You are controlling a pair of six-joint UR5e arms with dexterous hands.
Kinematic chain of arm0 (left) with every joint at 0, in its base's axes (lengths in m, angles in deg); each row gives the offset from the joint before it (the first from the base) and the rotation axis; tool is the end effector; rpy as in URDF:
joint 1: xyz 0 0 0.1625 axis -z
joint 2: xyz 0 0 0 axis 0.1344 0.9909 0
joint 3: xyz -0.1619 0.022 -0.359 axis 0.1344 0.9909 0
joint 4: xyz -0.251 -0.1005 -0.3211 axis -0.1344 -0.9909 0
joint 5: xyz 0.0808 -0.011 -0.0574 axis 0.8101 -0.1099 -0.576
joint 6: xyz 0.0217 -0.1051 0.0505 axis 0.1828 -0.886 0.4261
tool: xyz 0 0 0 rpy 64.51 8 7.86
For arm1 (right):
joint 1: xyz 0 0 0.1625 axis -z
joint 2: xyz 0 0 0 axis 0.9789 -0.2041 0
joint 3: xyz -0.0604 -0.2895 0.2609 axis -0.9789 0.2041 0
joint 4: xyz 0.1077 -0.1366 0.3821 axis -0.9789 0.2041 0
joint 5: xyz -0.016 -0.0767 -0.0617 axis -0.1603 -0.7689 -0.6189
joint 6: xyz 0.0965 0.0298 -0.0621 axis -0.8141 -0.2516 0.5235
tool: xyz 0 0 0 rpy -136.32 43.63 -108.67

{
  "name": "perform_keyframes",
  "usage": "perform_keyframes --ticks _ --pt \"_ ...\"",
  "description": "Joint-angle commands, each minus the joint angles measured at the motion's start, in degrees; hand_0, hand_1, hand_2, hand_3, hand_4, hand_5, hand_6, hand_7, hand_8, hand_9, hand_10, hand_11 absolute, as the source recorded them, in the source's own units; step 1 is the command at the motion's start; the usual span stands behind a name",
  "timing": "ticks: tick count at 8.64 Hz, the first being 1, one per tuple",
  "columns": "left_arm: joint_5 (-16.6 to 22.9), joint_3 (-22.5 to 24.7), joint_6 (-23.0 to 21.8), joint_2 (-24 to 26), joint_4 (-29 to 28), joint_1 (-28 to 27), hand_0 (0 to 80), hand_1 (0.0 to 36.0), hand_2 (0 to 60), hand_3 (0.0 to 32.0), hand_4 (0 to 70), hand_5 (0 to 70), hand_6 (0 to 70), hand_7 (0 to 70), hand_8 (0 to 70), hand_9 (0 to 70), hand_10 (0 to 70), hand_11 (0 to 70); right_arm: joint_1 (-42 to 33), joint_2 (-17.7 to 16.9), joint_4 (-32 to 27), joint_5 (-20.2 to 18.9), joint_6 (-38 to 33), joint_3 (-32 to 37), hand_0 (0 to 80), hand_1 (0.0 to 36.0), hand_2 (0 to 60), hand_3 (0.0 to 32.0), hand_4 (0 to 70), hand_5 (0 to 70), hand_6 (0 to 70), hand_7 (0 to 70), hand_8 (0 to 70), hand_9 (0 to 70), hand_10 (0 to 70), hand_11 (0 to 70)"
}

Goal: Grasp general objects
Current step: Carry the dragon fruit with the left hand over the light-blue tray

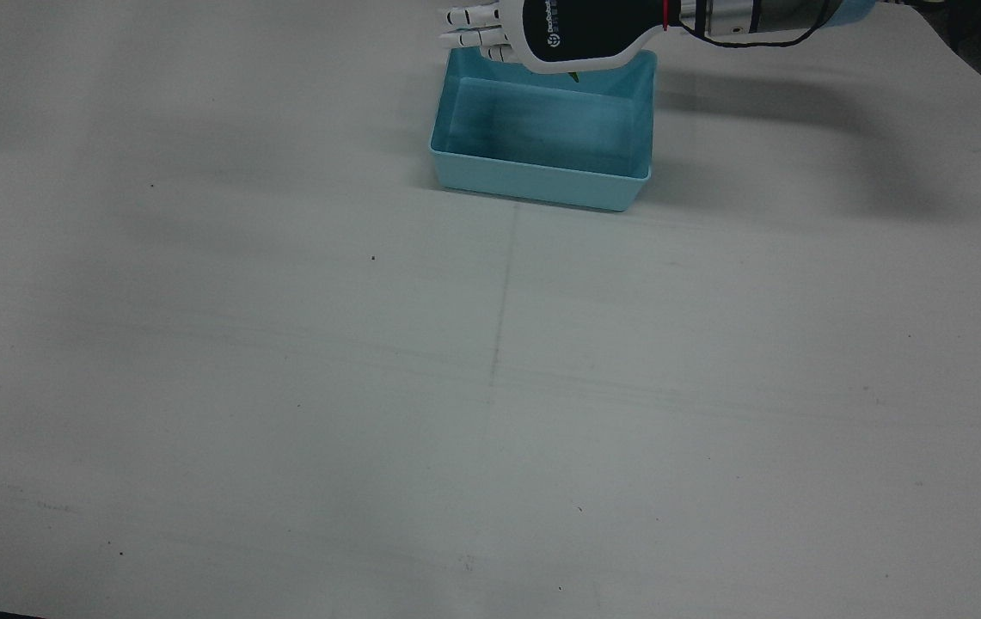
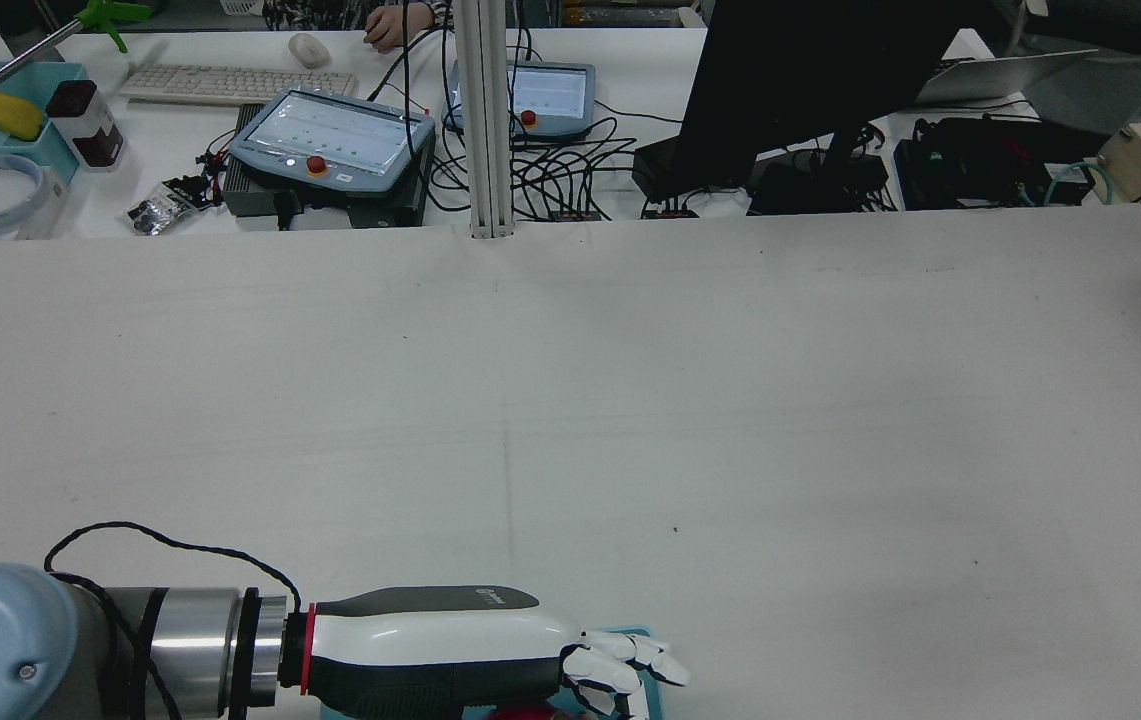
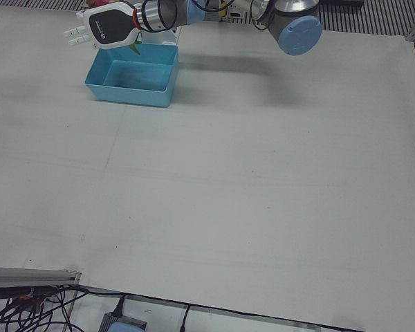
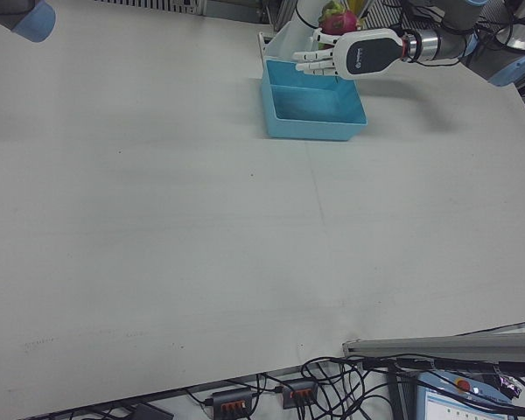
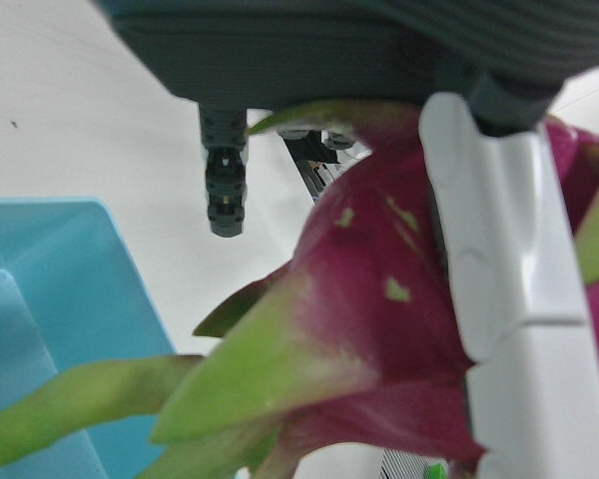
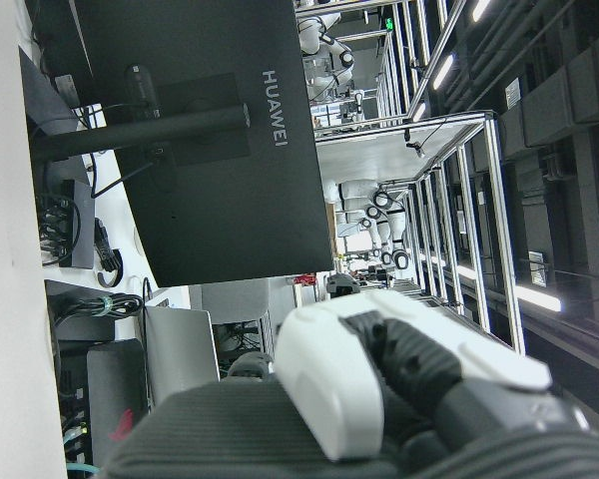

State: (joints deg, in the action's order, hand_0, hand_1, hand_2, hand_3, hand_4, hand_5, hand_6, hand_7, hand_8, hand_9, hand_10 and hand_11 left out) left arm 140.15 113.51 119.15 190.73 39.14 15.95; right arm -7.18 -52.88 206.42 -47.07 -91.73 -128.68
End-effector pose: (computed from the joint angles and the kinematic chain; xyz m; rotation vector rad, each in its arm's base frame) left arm 0.4268 -0.2911 0.1393 -0.3124 2.0530 -0.2333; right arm 0.0965 -0.4918 0.6458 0.2339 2.1134 -2.2138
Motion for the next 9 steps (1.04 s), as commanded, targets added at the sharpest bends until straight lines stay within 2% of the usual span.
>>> perform_keyframes --ticks 1,2,3,4,5,6,7,8,9 --pt "0.0 -0.1 -0.1 -0.8 -0.6 0.1 52.4 9.2 0.0 23.0 0.0 58.5 0.0 6.0 0.0 0.0 0.9 3.3 0.0 0.0 0.0 -0.1 0.0 0.0 0.0 0.0 0.0 0.0 0.0 0.0 0.0 0.0 0.0 0.0 0.0 0.0" --pt "0.0 -0.4 -0.1 -1.9 -2.7 0.0 54.1 11.2 0.0 29.6 0.0 56.1 0.0 5.4 0.0 0.0 0.9 3.5 0.0 0.0 0.0 0.0 0.0 0.0 0.0 0.0 0.0 0.0 0.0 0.0 0.0 0.0 0.0 0.0 0.0 0.0" --pt "0.0 -0.5 -0.2 -3.6 -4.7 -0.1 54.8 11.9 0.0 30.8 0.0 55.4 0.0 5.4 0.0 0.0 0.8 3.5 0.1 0.0 0.0 0.0 0.0 0.0 0.0 0.0 0.0 0.0 0.0 0.0 0.0 0.0 0.0 0.0 0.0 0.0" --pt "0.0 -0.5 -0.2 -3.8 -5.0 0.0 52.4 8.4 0.0 29.6 0.0 58.1 0.0 5.5 0.0 0.0 0.1 2.1 0.1 0.0 0.0 0.0 0.0 0.0 0.0 0.0 0.0 0.0 0.0 0.0 0.0 0.0 0.0 0.0 0.0 0.0" --pt "-0.1 -0.3 -0.2 -4.1 -5.0 0.0 47.4 1.8 0.0 27.2 0.0 61.4 0.0 5.7 0.0 0.0 0.0 1.0 0.1 0.0 0.0 -0.1 0.0 0.0 0.0 0.0 0.0 0.0 0.0 0.0 0.0 0.0 0.0 0.0 0.0 0.0" --pt "-0.1 -0.1 -0.2 -4.3 -5.0 0.3 44.4 0.0 0.0 25.0 0.0 64.0 0.0 6.6 0.0 0.0 0.0 0.2 0.0 0.0 0.0 -0.1 0.0 0.0 0.0 0.0 0.0 0.0 0.0 0.0 0.0 0.0 0.0 0.0 0.0 0.0" --pt "-1.4 0.0 -0.2 -4.3 -5.0 0.6 41.2 0.0 0.0 20.2 0.0 59.5 0.0 6.8 0.0 0.0 0.0 0.0 0.0 0.0 0.0 0.0 0.0 0.0 0.0 0.0 0.0 0.0 0.0 0.0 0.0 0.0 0.0 0.0 0.0 0.0" --pt "-1.6 -0.1 -0.3 -4.3 -5.0 0.6 45.0 0.8 0.0 17.6 0.0 46.9 0.0 6.2 0.0 0.0 0.0 0.0 0.1 0.0 0.0 0.0 0.0 0.0 0.0 0.0 0.0 0.0 0.0 0.0 0.0 0.0 0.0 0.0 0.0 0.0" --pt "-1.7 0.0 -0.4 -4.6 -5.5 0.7 50.5 7.7 0.0 20.0 0.0 38.5 0.0 4.9 0.0 0.0 0.0 0.0 0.0 0.0 0.0 -0.1 0.0 0.0 0.0 0.0 0.0 0.0 0.0 0.0 0.0 0.0 0.0 0.0 0.0 0.0"
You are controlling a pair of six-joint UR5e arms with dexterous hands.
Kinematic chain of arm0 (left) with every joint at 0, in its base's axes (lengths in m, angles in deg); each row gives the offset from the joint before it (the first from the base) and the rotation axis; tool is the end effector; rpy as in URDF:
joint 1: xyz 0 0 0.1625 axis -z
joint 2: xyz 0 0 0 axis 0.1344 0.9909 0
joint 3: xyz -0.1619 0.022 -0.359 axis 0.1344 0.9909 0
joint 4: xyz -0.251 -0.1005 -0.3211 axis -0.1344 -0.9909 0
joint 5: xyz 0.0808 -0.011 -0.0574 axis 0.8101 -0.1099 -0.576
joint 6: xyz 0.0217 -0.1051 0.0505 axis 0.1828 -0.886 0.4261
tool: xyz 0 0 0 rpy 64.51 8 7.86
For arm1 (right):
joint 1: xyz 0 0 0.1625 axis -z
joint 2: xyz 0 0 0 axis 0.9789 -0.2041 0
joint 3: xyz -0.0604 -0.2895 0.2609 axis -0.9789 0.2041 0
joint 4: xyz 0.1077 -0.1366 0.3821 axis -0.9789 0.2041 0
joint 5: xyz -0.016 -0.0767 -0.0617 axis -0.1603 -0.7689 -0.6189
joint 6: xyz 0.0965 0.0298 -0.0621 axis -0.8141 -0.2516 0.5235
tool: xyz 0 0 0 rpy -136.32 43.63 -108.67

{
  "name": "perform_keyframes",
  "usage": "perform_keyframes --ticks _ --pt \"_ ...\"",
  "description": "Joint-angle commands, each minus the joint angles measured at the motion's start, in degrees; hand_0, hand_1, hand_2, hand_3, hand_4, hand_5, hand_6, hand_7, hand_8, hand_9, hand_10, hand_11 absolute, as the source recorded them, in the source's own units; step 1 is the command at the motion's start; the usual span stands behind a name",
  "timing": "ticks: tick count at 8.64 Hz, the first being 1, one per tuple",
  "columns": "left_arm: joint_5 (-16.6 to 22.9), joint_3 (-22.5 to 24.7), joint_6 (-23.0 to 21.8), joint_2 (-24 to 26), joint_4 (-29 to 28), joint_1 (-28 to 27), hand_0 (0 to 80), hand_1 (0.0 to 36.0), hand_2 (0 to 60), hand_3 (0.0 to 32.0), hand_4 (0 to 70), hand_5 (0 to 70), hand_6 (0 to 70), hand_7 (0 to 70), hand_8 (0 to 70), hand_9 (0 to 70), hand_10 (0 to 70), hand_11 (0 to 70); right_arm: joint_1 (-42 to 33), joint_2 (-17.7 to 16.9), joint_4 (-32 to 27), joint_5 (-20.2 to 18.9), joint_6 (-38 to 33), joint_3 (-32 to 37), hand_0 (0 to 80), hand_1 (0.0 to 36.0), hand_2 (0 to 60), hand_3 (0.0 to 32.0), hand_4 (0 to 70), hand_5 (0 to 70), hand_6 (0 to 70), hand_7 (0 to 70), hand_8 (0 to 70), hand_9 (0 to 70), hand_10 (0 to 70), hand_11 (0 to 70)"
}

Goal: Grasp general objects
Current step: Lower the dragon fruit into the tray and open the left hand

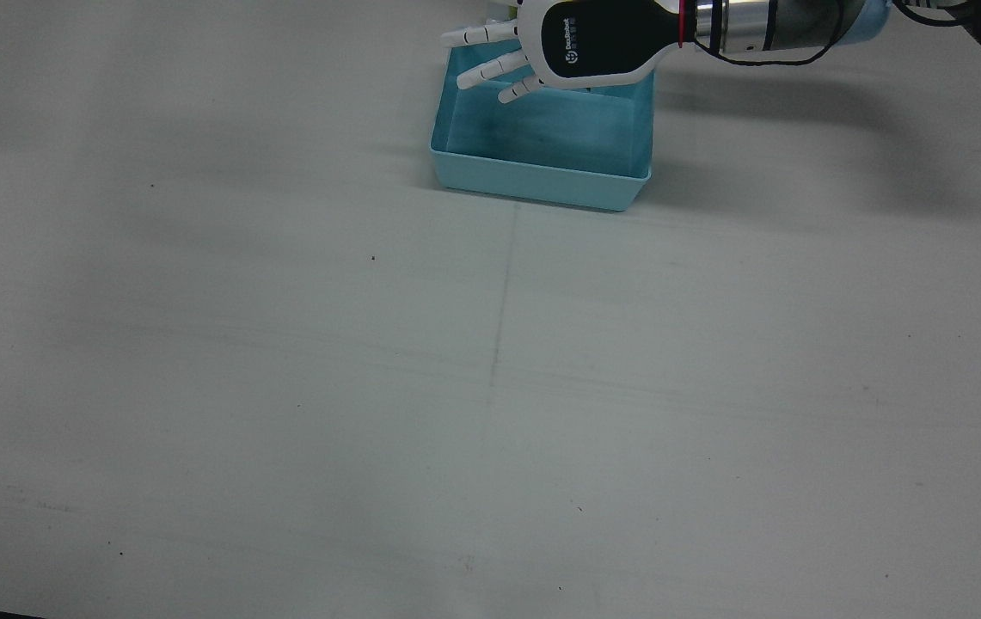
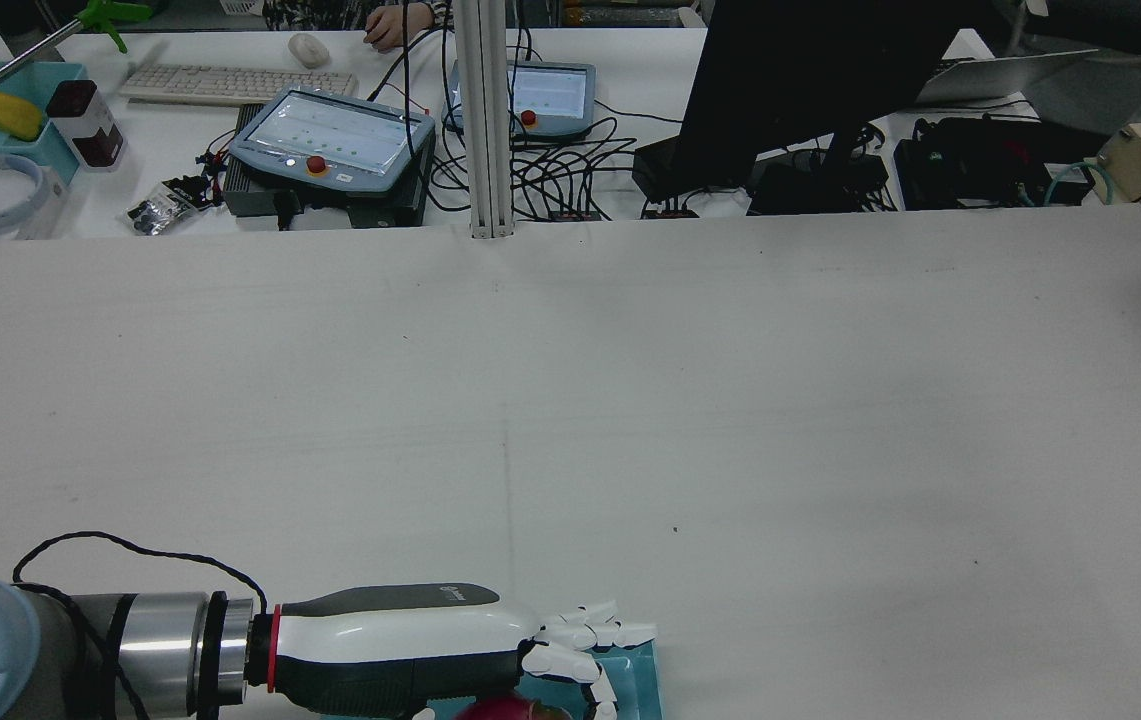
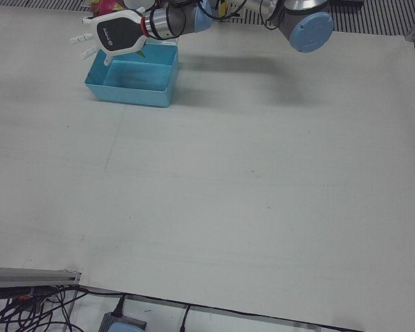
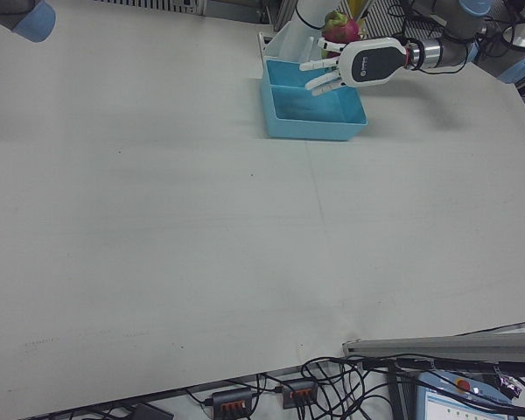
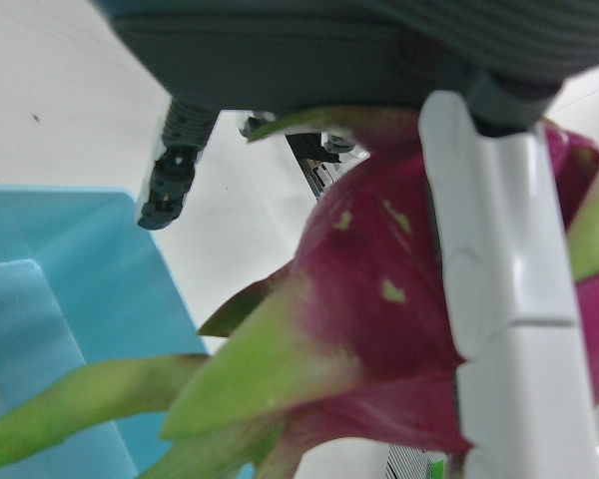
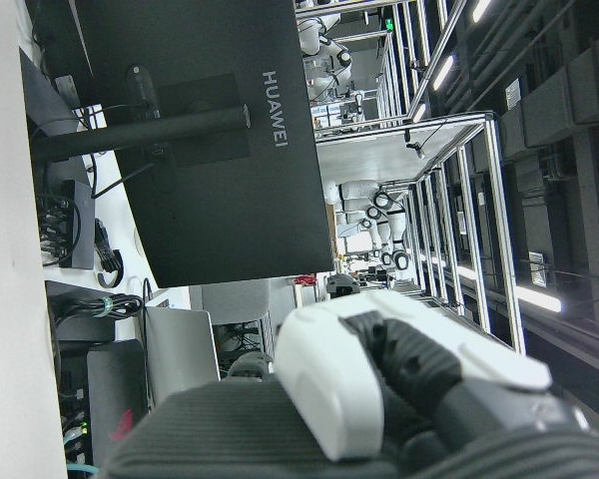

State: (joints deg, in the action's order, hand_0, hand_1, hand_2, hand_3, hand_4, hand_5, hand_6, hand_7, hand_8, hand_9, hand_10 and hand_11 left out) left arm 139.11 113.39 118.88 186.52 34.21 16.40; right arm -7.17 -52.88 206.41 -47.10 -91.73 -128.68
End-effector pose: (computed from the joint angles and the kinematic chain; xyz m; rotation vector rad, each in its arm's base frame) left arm 0.4278 -0.2981 0.1643 -0.2982 2.0700 -0.2533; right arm 0.0963 -0.4919 0.6458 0.2347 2.1139 -2.2140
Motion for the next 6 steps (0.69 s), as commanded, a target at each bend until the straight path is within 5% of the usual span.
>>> perform_keyframes --ticks 1,2,3,4,5,6 --pt "-2.7 0.4 -0.3 -1.5 -1.3 0.3 54.6 12.2 0.0 22.0 0.0 34.6 0.0 3.9 0.0 0.0 0.0 0.0 0.0 0.0 0.0 -0.1 0.0 0.0 0.0 0.0 0.0 0.0 0.0 0.0 0.0 0.0 0.0 0.0 0.0 0.0" --pt "-4.3 0.5 -0.8 -3.2 -2.7 0.3 52.0 9.9 0.0 20.8 0.0 35.6 0.0 4.1 0.0 0.0 0.0 0.0 0.0 0.0 0.0 -0.1 0.0 0.0 0.0 0.0 0.0 0.0 0.0 0.0 0.0 0.0 0.0 0.0 0.0 0.0" --pt "-4.3 0.4 -0.9 -3.7 -2.8 0.2 46.1 2.4 0.0 17.4 0.0 35.8 0.0 4.3 0.0 0.0 0.0 0.0 0.0 0.0 0.0 0.0 0.0 0.0 0.0 0.0 0.0 0.0 0.0 0.0 0.0 0.0 0.0 0.0 0.0 0.0" --pt "-3.6 0.5 -1.5 -4.8 -2.9 1.3 45.2 1.7 0.0 20.8 0.0 32.5 0.0 4.2 0.0 0.0 0.0 0.0 0.0 0.0 0.0 0.0 0.0 0.0 0.0 0.0 0.0 0.0 0.0 0.0 0.0 0.0 0.0 0.0 0.0 0.0" --pt "-1.9 0.4 -4.6 -6.7 -5.4 6.9 42.9 1.2 0.0 32.0 0.0 30.8 0.0 4.8 0.0 0.0 0.0 0.0 0.0 0.0 0.0 -0.1 0.0 0.0 0.0 0.0 0.0 0.0 0.0 0.0 0.0 0.0 0.0 0.0 0.0 0.0" --pt "2.1 -1.0 -9.5 -9.7 -10.3 13.9 44.9 1.9 0.0 32.0 0.0 32.7 0.0 6.1 0.0 0.0 0.0 0.0 0.0 0.0 0.0 -0.1 0.0 0.0 0.0 0.0 0.0 0.0 0.0 0.0 0.0 0.0 0.0 0.0 0.0 0.0"
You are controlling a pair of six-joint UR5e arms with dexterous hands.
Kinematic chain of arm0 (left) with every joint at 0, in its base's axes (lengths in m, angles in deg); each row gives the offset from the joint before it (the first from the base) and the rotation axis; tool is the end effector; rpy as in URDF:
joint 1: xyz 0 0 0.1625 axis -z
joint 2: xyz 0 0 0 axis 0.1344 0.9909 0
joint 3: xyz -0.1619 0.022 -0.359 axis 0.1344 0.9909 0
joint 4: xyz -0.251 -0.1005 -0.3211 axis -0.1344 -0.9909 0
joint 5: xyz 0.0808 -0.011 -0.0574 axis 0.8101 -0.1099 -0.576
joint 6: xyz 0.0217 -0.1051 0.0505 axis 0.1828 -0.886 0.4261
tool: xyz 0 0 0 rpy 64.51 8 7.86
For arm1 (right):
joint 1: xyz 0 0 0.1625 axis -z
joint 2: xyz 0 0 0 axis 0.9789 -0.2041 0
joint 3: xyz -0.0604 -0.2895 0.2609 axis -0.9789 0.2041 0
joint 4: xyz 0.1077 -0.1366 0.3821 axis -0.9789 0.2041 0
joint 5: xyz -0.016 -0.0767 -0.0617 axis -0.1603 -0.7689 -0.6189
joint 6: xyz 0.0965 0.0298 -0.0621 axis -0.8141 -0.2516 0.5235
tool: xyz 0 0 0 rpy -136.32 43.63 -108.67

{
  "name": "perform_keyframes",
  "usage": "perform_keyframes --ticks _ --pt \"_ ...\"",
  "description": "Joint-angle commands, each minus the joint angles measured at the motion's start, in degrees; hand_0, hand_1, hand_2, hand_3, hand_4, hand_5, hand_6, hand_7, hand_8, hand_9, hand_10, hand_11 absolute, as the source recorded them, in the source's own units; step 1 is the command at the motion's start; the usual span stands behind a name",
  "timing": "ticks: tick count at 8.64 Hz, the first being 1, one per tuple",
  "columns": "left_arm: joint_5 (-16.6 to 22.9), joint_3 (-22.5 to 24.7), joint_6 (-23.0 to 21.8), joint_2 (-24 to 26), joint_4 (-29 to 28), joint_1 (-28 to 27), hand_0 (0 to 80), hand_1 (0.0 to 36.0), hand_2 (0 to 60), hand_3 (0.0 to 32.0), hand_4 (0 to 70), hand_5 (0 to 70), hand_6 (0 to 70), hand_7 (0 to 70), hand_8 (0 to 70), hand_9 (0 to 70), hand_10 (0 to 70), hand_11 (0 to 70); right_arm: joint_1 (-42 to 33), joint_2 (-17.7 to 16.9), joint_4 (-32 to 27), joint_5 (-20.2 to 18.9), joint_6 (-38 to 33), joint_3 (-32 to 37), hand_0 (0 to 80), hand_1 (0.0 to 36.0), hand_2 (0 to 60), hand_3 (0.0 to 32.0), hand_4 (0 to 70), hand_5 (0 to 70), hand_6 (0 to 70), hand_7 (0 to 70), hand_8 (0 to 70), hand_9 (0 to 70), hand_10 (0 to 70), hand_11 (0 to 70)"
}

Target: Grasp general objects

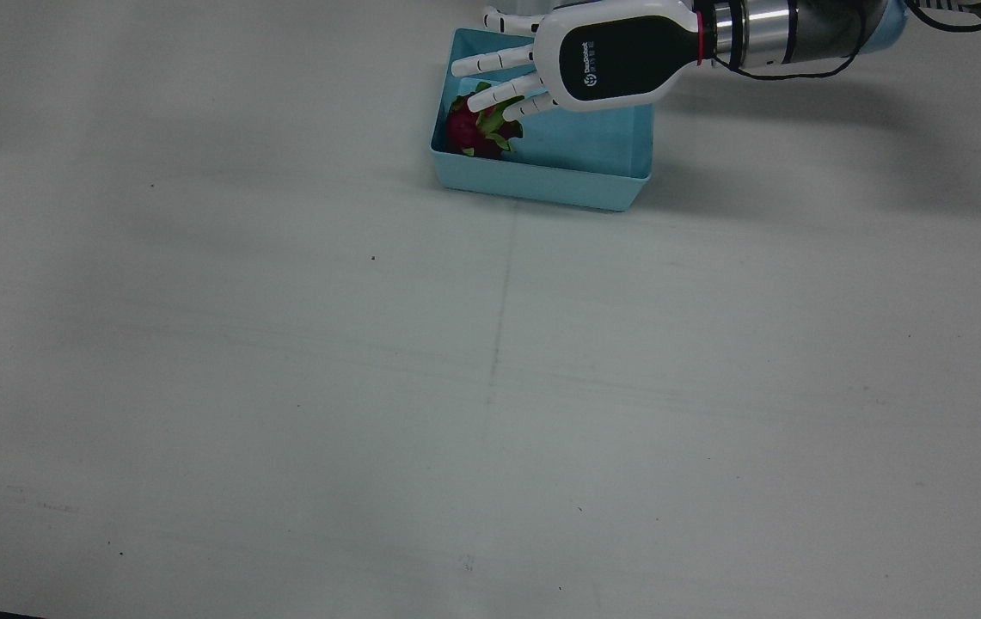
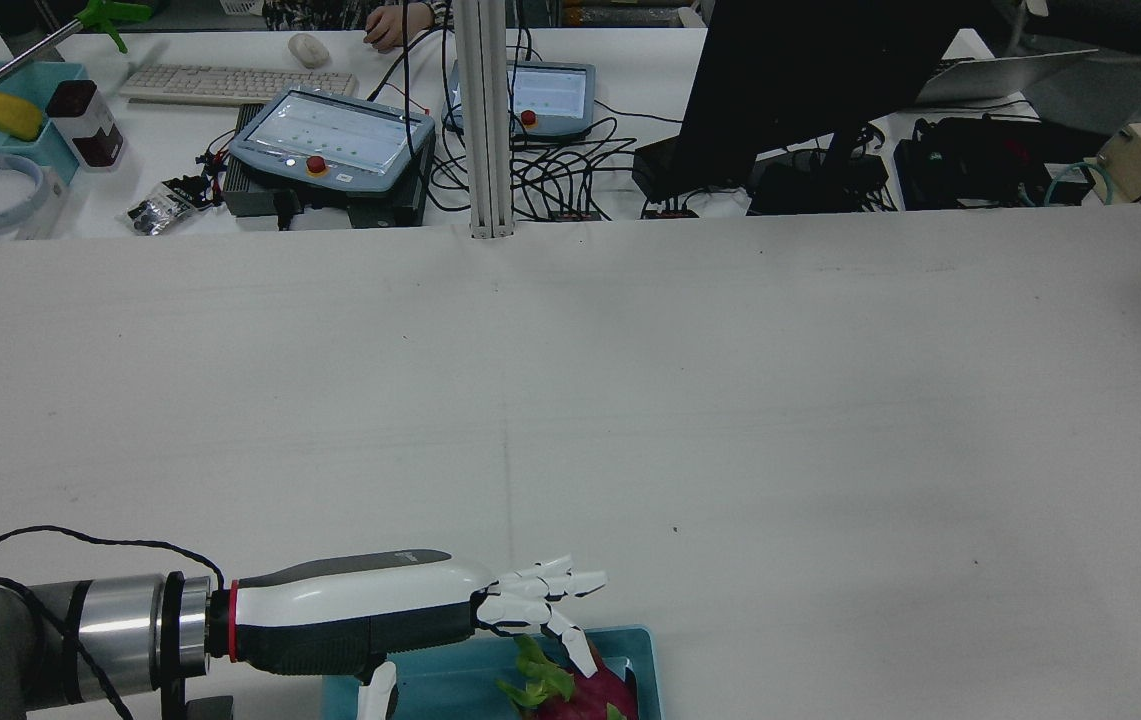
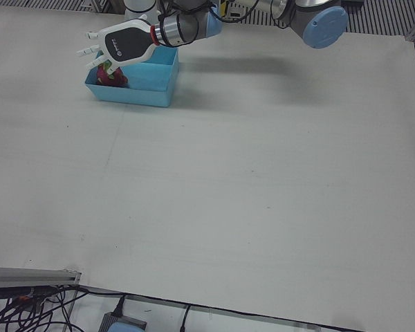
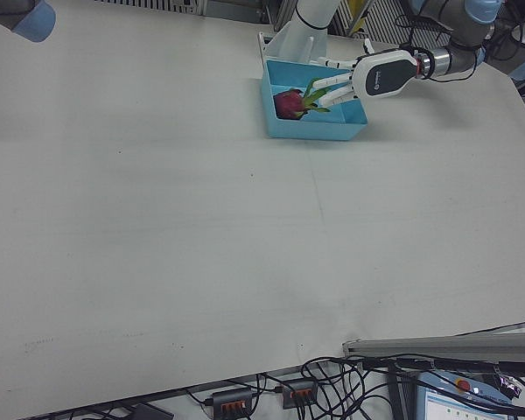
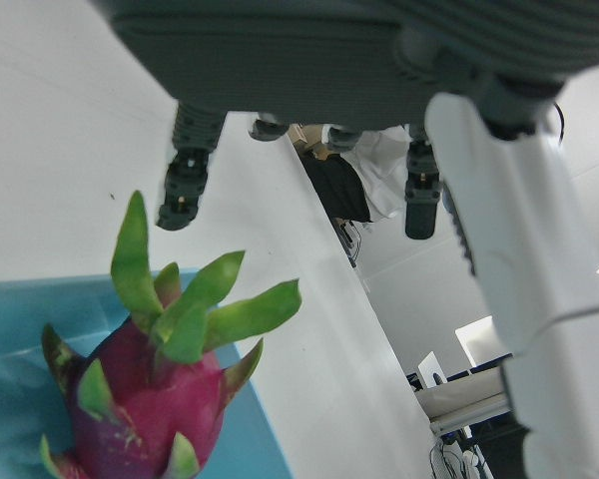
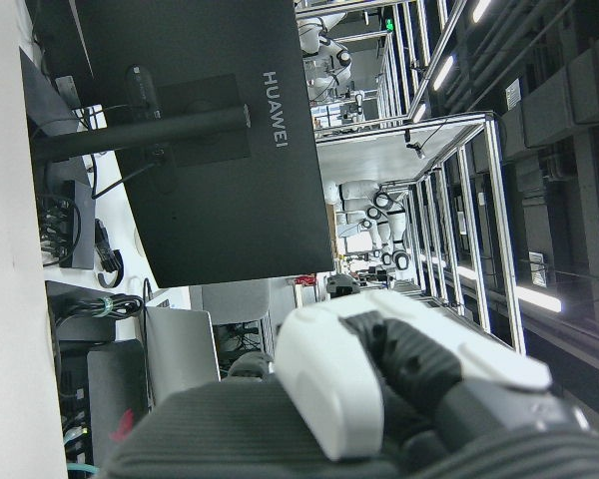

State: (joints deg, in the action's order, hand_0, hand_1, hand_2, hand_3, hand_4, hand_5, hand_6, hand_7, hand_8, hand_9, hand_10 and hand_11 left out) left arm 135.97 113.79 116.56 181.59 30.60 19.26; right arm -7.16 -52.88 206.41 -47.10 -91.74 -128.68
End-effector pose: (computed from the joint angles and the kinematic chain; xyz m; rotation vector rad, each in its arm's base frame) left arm 0.4091 -0.3245 0.1958 -0.2592 2.0802 -0.3701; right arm 0.0963 -0.4919 0.6458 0.2350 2.1138 -2.2140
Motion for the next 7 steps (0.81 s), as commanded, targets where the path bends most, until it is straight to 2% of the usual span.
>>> perform_keyframes --ticks 1,2,3,4,5,6,7 --pt "8.1 -6.4 -9.9 -5.8 -12.6 20.8 46.4 3.2 0.0 32.0 0.0 35.1 0.0 5.6 0.0 0.0 0.0 0.1 0.0 0.0 0.0 0.0 0.0 0.0 0.0 0.0 0.0 0.0 0.0 0.0 0.0 0.0 0.0 0.0 0.0 0.0" --pt "9.1 -9.9 -10.7 -7.1 -15.8 28.4 47.7 4.5 0.0 32.0 0.0 36.6 0.0 5.8 0.0 0.0 0.0 0.7 0.0 0.0 0.0 0.0 0.0 0.0 0.0 0.0 0.0 0.0 0.0 0.0 0.0 0.0 0.0 0.0 0.0 0.0" --pt "9.3 -10.9 -10.9 -8.4 -16.7 32.6 50.7 7.0 0.0 32.0 0.0 40.2 0.0 6.5 0.0 0.0 0.0 1.7 0.0 0.0 0.0 -0.1 0.0 0.0 0.0 0.0 0.0 0.0 0.0 0.0 0.0 0.0 0.0 0.0 0.0 0.0" --pt "9.4 -14.2 -10.9 -8.4 -17.1 38.3 53.4 8.9 0.0 32.0 0.0 49.0 0.0 8.2 0.0 0.2 0.0 1.7 0.0 0.0 0.0 -0.1 0.0 0.0 0.0 0.0 0.0 0.0 0.0 0.0 0.0 0.0 0.0 0.0 0.0 0.0" --pt "9.3 -18.8 -11.7 -8.2 -19.3 42.5 54.6 10.3 0.0 32.0 0.0 52.2 0.0 8.1 0.0 0.2 0.0 2.1 0.0 0.0 0.0 -0.1 0.0 0.0 0.0 0.0 0.0 0.0 0.0 0.0 0.0 0.0 0.0 0.0 0.0 0.0" --pt "8.0 -24.2 -15.2 -8.2 -25.3 44.8 59.1 10.5 0.0 32.0 0.0 54.0 0.0 7.7 5.1 0.1 0.1 0.7 0.0 0.0 0.0 0.0 0.0 0.0 0.0 0.0 0.0 0.0 0.0 0.0 0.0 0.0 0.0 0.0 0.0 0.0" --pt "2.7 -28.6 -17.1 -8.4 -27.7 45.8 65.4 12.8 0.0 32.0 0.0 56.3 0.0 7.5 9.0 0.1 0.0 0.0 0.0 0.0 0.0 0.0 0.0 0.0 0.0 0.0 0.0 0.0 0.0 0.0 0.0 0.0 0.0 0.0 0.0 0.0"
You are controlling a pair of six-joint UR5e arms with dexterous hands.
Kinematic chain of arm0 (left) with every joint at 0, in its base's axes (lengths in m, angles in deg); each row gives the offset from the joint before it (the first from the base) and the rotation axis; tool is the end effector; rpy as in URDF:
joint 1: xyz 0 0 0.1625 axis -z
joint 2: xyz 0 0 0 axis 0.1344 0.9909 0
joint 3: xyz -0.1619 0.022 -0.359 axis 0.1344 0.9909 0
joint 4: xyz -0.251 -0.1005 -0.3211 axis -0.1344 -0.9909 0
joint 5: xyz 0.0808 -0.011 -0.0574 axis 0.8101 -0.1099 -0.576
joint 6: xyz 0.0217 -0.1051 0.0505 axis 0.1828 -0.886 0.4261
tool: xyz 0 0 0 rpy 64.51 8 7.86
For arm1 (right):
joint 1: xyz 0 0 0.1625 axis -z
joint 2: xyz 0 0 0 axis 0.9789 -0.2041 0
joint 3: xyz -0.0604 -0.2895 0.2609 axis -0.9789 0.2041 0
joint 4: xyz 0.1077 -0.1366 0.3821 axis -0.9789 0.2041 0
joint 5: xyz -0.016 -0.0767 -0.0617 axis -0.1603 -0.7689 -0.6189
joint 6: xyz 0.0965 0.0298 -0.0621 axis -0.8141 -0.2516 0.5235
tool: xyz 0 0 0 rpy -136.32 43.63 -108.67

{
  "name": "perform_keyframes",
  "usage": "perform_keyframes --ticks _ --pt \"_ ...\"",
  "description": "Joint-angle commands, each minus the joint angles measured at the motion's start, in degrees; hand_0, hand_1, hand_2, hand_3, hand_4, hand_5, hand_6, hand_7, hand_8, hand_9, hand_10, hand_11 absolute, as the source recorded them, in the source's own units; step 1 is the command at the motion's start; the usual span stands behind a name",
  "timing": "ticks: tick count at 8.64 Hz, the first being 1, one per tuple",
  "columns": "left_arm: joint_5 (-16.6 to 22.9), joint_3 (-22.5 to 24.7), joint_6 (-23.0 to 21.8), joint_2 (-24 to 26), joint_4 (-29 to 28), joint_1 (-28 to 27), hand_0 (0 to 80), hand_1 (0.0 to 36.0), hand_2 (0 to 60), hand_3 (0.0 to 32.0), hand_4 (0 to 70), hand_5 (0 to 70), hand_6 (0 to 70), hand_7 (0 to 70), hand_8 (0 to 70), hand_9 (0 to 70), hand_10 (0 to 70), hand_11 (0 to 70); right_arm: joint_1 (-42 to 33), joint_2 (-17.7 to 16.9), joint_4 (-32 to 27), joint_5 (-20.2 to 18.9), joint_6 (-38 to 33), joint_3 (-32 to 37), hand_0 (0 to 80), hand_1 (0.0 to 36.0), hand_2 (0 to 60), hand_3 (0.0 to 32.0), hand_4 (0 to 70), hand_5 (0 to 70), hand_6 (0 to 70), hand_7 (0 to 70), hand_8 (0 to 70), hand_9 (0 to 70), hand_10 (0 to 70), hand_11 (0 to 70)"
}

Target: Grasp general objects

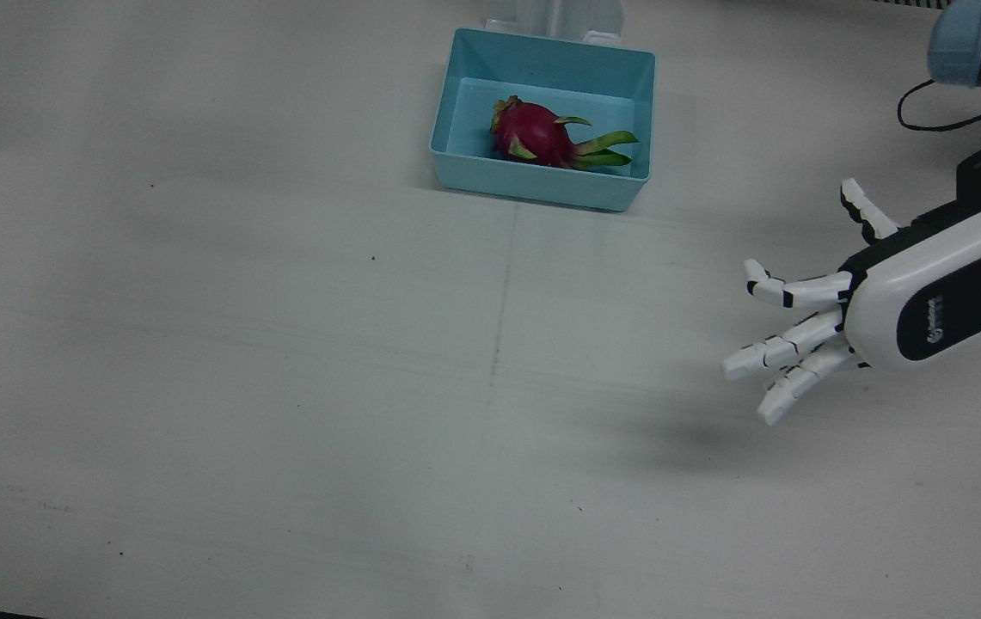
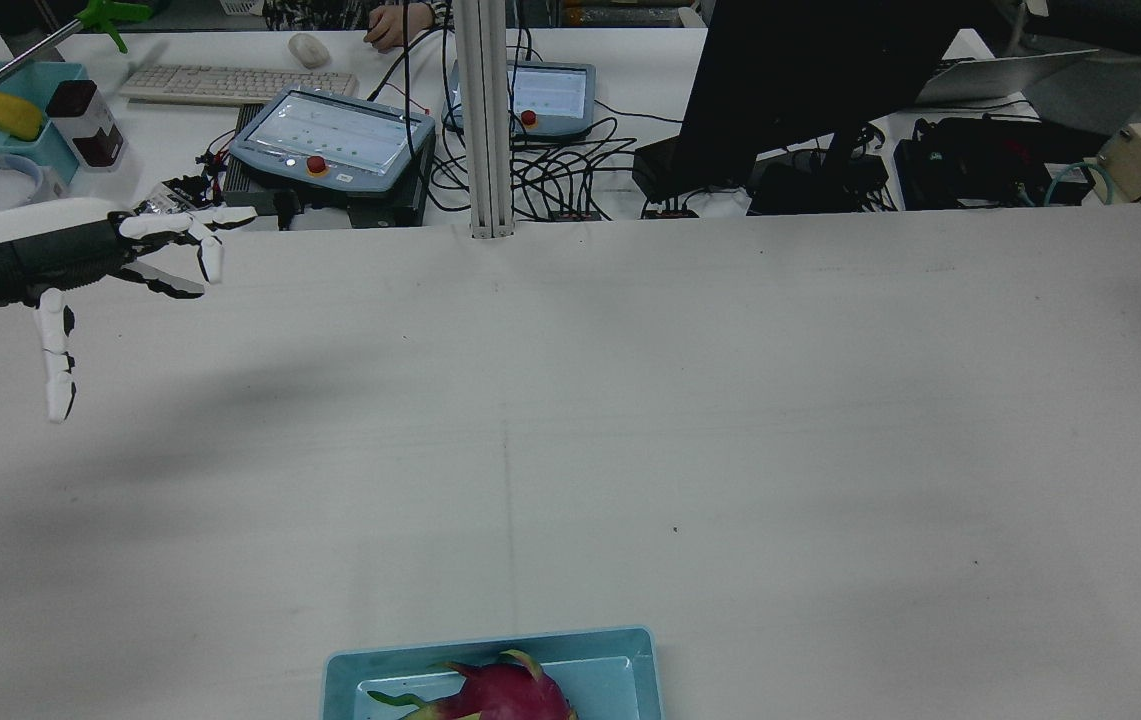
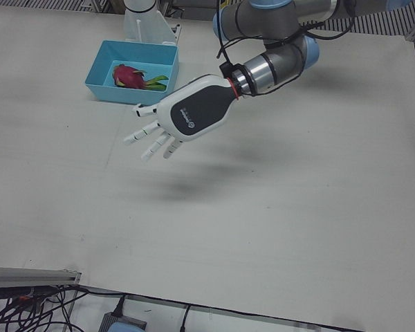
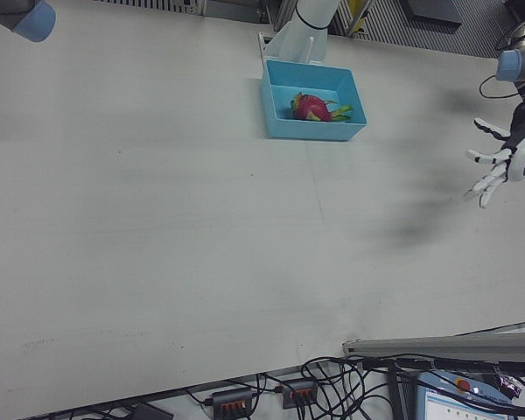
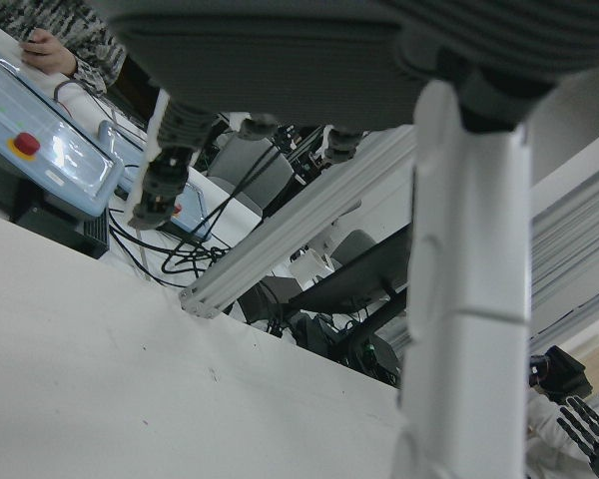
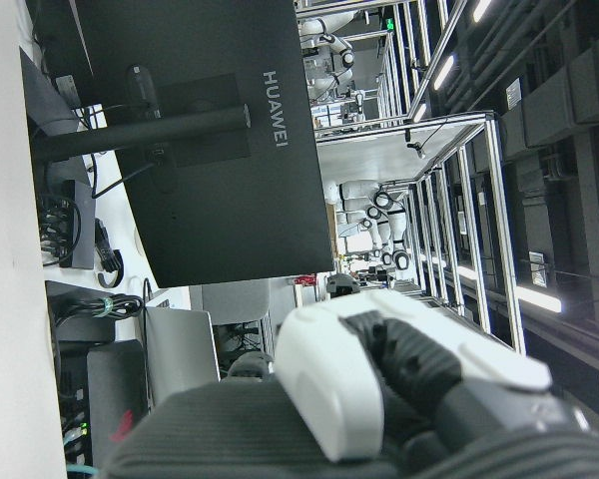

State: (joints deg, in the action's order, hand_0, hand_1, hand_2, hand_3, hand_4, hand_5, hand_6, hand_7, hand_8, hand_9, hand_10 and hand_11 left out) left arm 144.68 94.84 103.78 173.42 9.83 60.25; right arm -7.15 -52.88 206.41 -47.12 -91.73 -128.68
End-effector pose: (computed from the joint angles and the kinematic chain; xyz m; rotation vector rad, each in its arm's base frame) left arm 0.1407 -0.5784 0.3603 0.1275 2.0545 -0.8862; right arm 0.0961 -0.4919 0.6458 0.2355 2.1141 -2.2144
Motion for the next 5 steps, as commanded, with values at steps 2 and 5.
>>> perform_keyframes --ticks 2,5 --pt "-15.0 -12.5 -5.0 -0.2 -7.1 5.2 62.6 11.2 0.0 29.4 5.2 57.7 0.0 7.2 8.4 0.0 0.0 0.0 0.0 0.0 0.0 0.0 0.0 0.0 0.0 0.0 0.0 0.0 0.0 0.0 0.0 0.0 0.0 0.0 0.0 0.0" --pt "-17.3 -20.1 -4.7 0.3 -7.4 9.2 57.2 7.7 0.0 19.6 10.2 58.7 0.2 7.9 8.0 0.1 0.0 0.0 0.0 0.0 0.0 0.1 0.0 0.0 0.0 0.0 0.0 0.0 0.0 0.0 0.0 0.0 0.0 0.0 0.0 0.0"
